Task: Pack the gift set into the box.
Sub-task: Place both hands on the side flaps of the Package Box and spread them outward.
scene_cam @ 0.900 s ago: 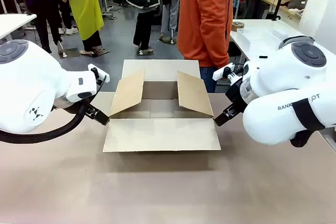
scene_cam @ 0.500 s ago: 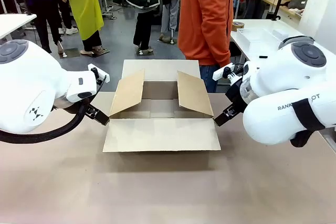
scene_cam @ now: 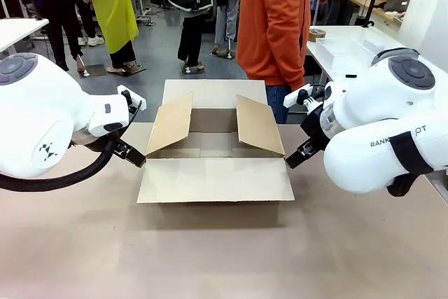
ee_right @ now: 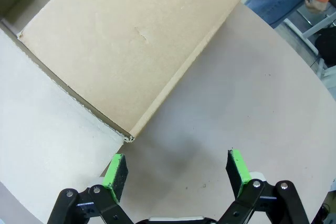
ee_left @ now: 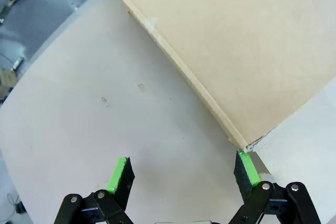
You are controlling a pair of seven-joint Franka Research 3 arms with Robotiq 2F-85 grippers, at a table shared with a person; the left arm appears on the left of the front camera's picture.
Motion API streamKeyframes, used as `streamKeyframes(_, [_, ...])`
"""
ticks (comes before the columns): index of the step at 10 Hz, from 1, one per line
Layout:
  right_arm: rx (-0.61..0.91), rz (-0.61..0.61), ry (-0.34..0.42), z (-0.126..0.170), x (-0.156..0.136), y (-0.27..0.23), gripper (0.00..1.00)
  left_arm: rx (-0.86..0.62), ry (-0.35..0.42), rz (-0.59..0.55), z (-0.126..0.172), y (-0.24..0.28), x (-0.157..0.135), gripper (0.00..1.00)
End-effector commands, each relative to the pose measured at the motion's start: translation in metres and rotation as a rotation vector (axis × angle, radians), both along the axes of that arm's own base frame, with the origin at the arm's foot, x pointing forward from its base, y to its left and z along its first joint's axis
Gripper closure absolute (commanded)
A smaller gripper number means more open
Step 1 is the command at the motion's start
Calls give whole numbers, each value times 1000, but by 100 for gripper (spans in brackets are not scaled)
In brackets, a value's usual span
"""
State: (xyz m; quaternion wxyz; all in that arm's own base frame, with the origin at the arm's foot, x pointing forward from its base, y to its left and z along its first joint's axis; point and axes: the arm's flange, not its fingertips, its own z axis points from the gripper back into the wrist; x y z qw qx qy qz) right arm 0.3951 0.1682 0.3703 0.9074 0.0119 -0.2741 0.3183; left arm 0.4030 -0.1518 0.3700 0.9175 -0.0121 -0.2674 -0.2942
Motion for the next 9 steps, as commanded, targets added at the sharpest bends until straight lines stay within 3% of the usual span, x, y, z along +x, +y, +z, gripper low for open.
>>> streamKeyframes(1, [1,0,0,0,0,0,0,0,-1,0,0,0,0,0])
streamKeyframes(6, [0,0,0,0,0,0,0,0,0,0,0,0,0,0])
streamKeyframes(7, [23,-24,-8,18,-3,-12,0,29,-12,-2,20,14,-14,0])
streamKeyframes(9, [183,40,8,65,-8,-51,0,43,63,-35,69,50,-47,0])
